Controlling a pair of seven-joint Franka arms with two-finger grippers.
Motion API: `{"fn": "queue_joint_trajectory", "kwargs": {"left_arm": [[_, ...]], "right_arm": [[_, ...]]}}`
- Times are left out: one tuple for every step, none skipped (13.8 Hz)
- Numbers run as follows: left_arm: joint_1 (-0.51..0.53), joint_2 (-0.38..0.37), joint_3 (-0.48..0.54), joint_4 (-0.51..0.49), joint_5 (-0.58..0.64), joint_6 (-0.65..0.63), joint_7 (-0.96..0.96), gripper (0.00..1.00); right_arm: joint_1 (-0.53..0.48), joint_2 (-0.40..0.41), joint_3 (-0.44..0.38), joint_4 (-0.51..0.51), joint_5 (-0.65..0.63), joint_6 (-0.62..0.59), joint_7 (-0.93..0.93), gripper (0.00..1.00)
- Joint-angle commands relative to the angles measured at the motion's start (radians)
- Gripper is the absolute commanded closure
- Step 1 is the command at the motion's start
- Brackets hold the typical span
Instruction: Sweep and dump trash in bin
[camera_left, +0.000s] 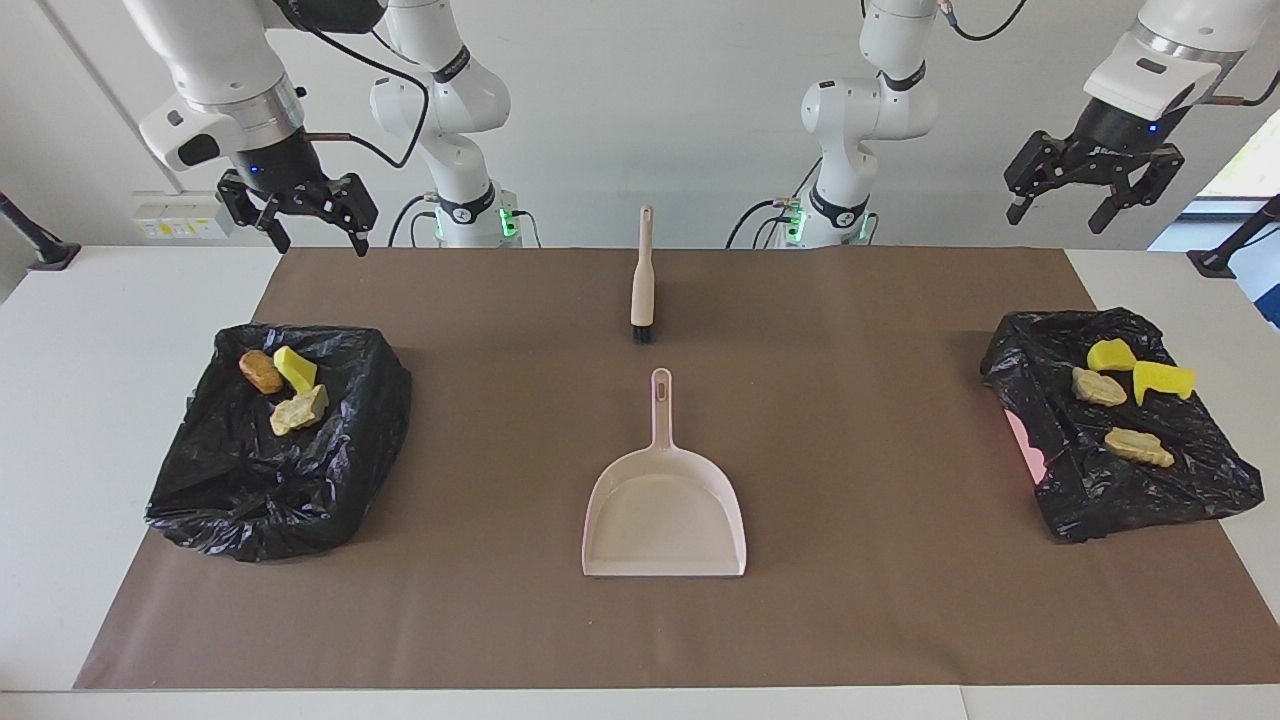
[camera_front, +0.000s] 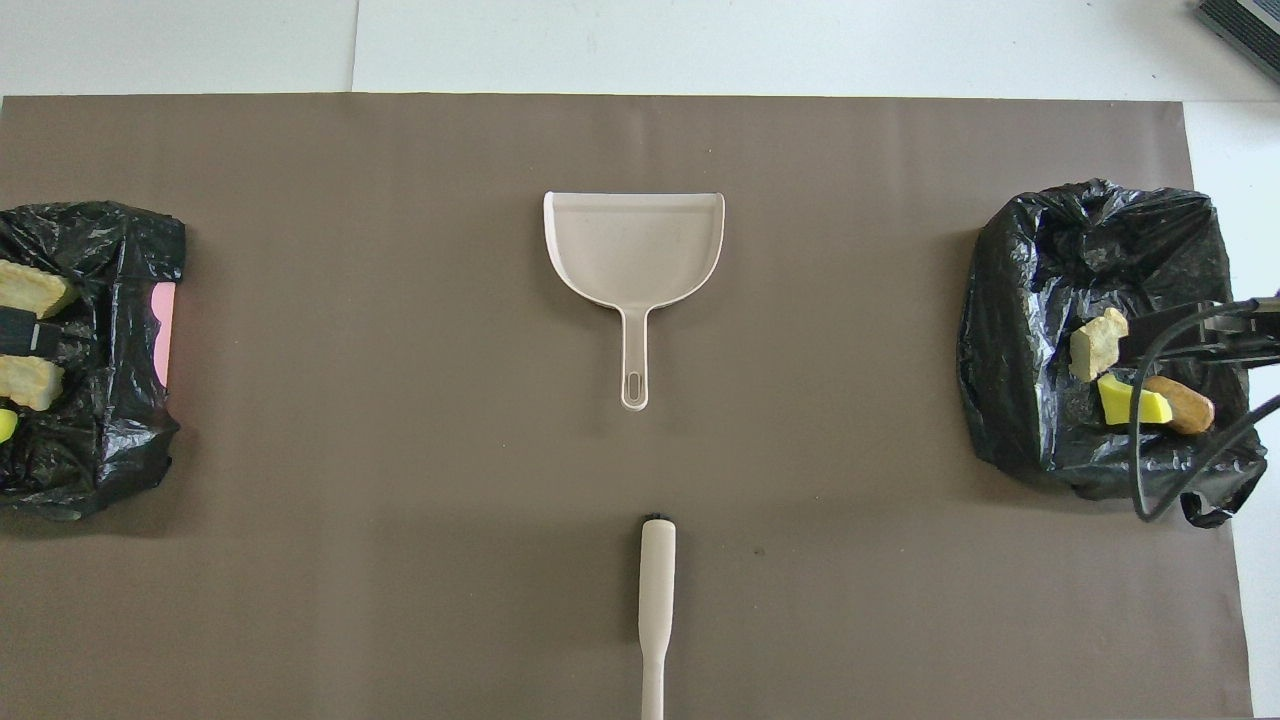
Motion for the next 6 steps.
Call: {"fn": "queue_joint_trajectory", "kwargs": {"left_arm": [[0.003, -0.025, -0.007, -0.033, 0.000, 0.000, -0.014, 0.00], [0.003, -0.031, -0.007, -0.036, 0.007, -0.002, -0.015, 0.00], [0.003, -0.033, -0.008, -0.042, 0.015, -0.003, -0.015, 0.00], [0.003, -0.039, -0.008, -0.049, 0.016, -0.002, -0.015, 0.00], [0.003, -0.041, -0.008, -0.050, 0.016, -0.003, -0.018, 0.00], [0.003, -0.042, -0.008, -0.052, 0.016, -0.002, -0.018, 0.00]], "right_arm": [[-0.011, -0.034, 0.001, -0.047, 0.018, 0.013, -0.033, 0.00], [-0.014, -0.034, 0.001, -0.047, 0.018, 0.015, -0.035, 0.00], [-0.015, -0.034, 0.001, -0.045, 0.018, 0.015, -0.035, 0.00], [-0.019, -0.034, 0.001, -0.045, 0.018, 0.015, -0.037, 0.00], [-0.020, -0.033, 0.001, -0.045, 0.018, 0.015, -0.041, 0.00], [-0.022, -0.033, 0.001, -0.045, 0.018, 0.016, -0.041, 0.00]]}}
